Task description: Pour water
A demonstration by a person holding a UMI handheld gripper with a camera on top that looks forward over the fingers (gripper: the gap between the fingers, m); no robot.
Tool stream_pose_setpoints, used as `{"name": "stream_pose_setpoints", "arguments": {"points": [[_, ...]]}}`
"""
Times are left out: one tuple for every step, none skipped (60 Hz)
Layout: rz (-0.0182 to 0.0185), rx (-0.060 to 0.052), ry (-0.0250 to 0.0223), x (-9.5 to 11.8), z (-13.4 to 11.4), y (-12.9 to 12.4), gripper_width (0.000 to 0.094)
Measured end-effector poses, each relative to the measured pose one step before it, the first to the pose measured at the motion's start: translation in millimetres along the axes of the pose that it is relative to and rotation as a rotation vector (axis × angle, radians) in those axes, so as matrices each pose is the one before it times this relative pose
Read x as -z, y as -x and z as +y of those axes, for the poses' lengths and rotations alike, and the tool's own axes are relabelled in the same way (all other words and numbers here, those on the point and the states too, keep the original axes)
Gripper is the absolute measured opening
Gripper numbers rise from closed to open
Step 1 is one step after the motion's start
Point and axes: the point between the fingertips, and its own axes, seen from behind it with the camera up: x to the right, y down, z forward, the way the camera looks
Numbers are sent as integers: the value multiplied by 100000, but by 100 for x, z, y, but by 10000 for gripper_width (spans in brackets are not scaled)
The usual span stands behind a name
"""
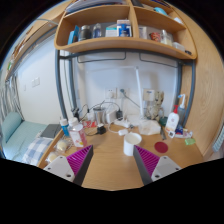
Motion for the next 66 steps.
{"name": "stream_pose_setpoints", "arguments": {"points": [[-717,-277,531,-463,892,1648,839],[-1338,-809,233,-1349,1460,2243,838],[-1361,-1531,-261,-1438,1694,1708,838],[-991,-671,184,-575,699,928,838],[-952,-610,198,-556,599,780,838],[-777,-402,269,-549,568,765,839],[-672,-158,122,-532,438,671,841],[-585,36,-62,-552,377,652,841],[-592,265,-273,-588,277,622,840],[-586,385,-285,-583,272,612,840],[-592,405,-292,-612,224,583,840],[-519,381,-351,-612,186,500,841],[-385,269,-365,-627,181,425,840],[-276,180,-415,-623,125,423,841],[-216,38,-551,-671,122,377,842],[-161,31,-389,-578,35,287,841],[-200,-235,-457,-626,22,352,842],[-331,-349,-606,-675,40,404,841],[-441,-235,-774,-639,-51,344,840],[-319,-192,-809,-654,-75,309,842],[-218,-235,-709,-655,-52,251,840],[-278,-94,-565,-625,-60,249,840],[-531,55,-520,-635,-65,294,838],[-666,178,-439,-599,-34,306,839],[-632,253,-395,-585,-64,292,840],[-400,363,-475,-581,-64,176,839],[-121,448,-525,-531,-95,110,839],[98,593,-455,-476,-111,18,840],[207,525,-424,-524,-40,4,840],[61,491,-453,-505,-58,101,842],[-229,640,-503,-405,-143,133,841],[-327,593,-632,-388,-174,115,841],[-68,549,-623,-366,-163,57,840],[230,498,-559,-287,-207,-68,842],[547,260,-679,-314,-201,-101,842],[618,84,-815,-362,-135,-86,840],[386,92,-783,-301,-147,-45,838],[156,10,-779,-284,-175,55,839],[-165,69,-888,-241,-286,67,836],[-151,24,-1264,-246,-283,65,828],[-166,-27,-1430,-241,-281,95,818],[-337,-170,-962,-90,-406,91,802],[-137,155,-1566,-208,-197,45,775],[-304,-99,-1388,-114,-238,104,736],[-431,-95,-1622,-171,-265,212,698],[-409,1,-1614,-94,-292,54,664],[390,-111,-1258,-99,-136,-116,651],[225,-70,-586,-48,54,-105,649],[268,-257,-166,-94,139,-145,643],[146,-294,-640,-60,46,-21,640],[2,-196,-1125,-20,-129,23,638],[100,-93,-711,19,-25,-8,632],[210,177,-790,34,-60,-63,631],[157,173,-689,27,-61,-37,621],[245,111,-464,29,11,-41,610],[121,215,-507,31,-33,-41,603],[230,480,-357,-106,-95,100,594],[-55,589,-294,55,58,-93,589],[184,667,-73,28,31,-25,580],[135,682,-247,16,28,-13,573],[25,376,-220,-10,28,16,557],[81,-32,-153,-8,27,-2,550],[163,-366,-114,-17,-11,-39,540],[147,-470,-56,-17,3,-29,530],[197,207,36,-39,-44,18,515],[42,340,121,-11,24,29,504]]}}
